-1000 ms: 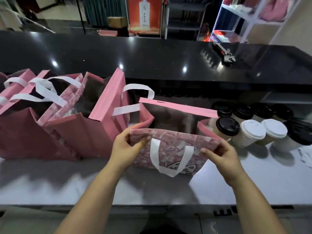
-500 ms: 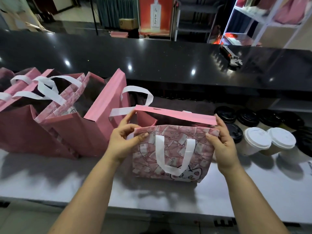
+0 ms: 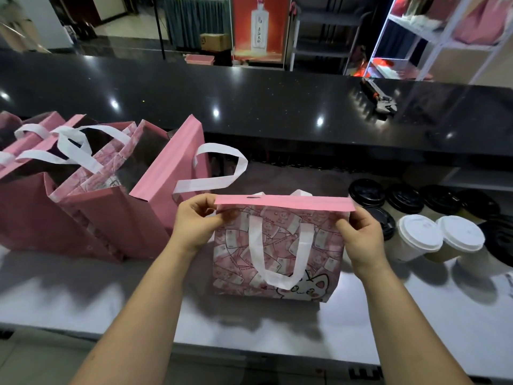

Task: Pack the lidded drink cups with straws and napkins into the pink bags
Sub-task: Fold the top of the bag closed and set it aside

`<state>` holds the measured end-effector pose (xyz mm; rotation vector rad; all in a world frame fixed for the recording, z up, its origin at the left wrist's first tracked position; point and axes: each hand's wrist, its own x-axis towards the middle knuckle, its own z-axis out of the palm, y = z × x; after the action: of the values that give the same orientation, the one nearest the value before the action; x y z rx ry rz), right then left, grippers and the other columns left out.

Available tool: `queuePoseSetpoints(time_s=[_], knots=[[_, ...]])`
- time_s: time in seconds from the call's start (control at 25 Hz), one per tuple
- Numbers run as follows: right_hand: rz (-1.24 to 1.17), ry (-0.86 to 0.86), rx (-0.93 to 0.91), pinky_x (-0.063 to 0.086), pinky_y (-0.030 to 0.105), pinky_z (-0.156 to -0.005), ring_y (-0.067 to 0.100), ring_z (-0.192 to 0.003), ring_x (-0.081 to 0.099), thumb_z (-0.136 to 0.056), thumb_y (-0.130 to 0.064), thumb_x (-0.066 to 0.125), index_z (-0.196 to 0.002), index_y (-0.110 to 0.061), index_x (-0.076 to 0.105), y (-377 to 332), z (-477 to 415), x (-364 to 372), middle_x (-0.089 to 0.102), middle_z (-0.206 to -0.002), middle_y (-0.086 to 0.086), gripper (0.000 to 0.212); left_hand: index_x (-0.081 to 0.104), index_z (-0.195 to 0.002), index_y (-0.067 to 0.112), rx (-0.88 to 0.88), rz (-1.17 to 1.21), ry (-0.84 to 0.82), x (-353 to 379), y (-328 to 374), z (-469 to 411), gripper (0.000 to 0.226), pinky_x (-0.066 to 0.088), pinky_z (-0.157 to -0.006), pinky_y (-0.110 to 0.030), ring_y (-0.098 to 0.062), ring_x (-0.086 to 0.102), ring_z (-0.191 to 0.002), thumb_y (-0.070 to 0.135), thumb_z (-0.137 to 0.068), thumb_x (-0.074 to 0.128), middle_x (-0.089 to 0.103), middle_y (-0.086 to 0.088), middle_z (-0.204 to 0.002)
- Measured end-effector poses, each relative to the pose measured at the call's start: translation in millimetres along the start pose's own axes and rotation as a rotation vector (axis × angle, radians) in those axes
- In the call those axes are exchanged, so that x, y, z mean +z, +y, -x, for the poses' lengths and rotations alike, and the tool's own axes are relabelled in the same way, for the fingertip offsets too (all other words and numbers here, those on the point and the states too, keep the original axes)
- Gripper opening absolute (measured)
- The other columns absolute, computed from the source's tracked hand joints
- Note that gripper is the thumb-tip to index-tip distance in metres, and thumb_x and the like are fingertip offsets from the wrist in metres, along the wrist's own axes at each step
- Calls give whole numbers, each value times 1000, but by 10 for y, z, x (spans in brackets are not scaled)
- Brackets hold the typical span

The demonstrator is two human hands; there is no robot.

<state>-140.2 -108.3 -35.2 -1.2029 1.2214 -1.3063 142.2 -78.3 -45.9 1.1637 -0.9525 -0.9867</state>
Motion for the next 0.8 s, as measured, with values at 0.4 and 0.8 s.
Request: queuePoseSetpoints(time_s=[0.4,0.8], knots=[[497,-230,-584,46,41,-97,19,-109,56,-77,12,61,-104,-19,64,48,-125,-165,59,-110,-2,42,70,-68,23,45,-201,-135,7,211,53,50,53,-85,-35,-12,65,-88,-27,-66,66,70,5,-86],[1010,-181,-825,45,45,-84,27,-95,59,-77,-23,75,-107,-15,69,-146,-3,212,69,-98,-3,31,67,-97,29,672,-1134,-123,427,298,106,21,35,-82,-41,-13,60,-92,33,-77,73,68,16,-92]])
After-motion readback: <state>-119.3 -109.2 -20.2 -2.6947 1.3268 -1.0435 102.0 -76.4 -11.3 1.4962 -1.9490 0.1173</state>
